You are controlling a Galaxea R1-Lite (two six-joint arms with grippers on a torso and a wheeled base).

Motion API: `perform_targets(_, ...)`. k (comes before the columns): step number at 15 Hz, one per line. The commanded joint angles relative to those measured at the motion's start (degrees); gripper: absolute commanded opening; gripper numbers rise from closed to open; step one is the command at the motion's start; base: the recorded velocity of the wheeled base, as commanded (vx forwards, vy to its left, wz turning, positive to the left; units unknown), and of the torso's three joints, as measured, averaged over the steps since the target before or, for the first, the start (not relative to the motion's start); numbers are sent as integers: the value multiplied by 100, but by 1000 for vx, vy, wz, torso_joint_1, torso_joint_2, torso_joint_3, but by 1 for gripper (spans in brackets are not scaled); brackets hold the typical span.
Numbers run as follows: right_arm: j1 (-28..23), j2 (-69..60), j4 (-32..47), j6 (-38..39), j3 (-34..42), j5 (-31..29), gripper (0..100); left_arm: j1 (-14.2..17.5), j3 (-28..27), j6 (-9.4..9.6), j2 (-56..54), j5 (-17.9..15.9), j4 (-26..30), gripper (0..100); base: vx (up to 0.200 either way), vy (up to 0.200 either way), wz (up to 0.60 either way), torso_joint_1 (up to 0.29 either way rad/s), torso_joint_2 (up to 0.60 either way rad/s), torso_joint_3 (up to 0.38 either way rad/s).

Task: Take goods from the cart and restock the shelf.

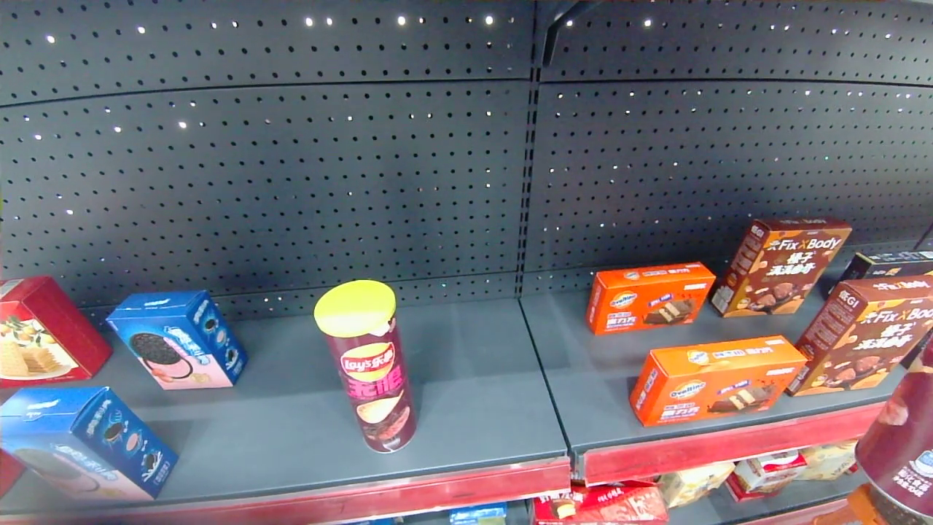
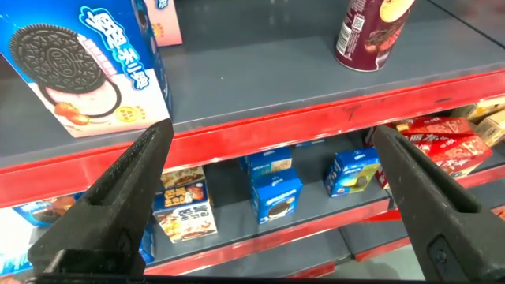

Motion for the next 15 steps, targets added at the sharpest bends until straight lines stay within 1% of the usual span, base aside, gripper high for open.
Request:
perform_targets(1, 388, 67, -26, -9, 65, 28, 0, -1, 0, -2, 18, 2, 0, 100, 0, 0, 0, 0, 0, 0)
perform_targets(3, 388, 93, -35, 0, 47, 54, 0, -1, 0, -2, 18, 2, 0, 100, 0, 0, 600, -2, 5, 2)
perform_targets(5, 405, 199, -263, -9, 73, 45, 0, -1, 0, -2, 18, 2, 0, 100, 0, 0, 0, 0, 0, 0)
perform_targets(9, 519, 331, -281, -9, 56, 107, 0, -1, 0, -2, 18, 2, 0, 100, 0, 0, 0, 0, 0, 0)
perform_targets(12, 581, 331, -413, -9, 144, 142, 0, -1, 0, -2, 18, 2, 0, 100, 0, 0, 600, 2, 2, -1)
perform_targets(15, 669, 375, -430, -9, 82, 151, 0, -1, 0, -2, 18, 2, 0, 100, 0, 0, 0, 0, 0, 0)
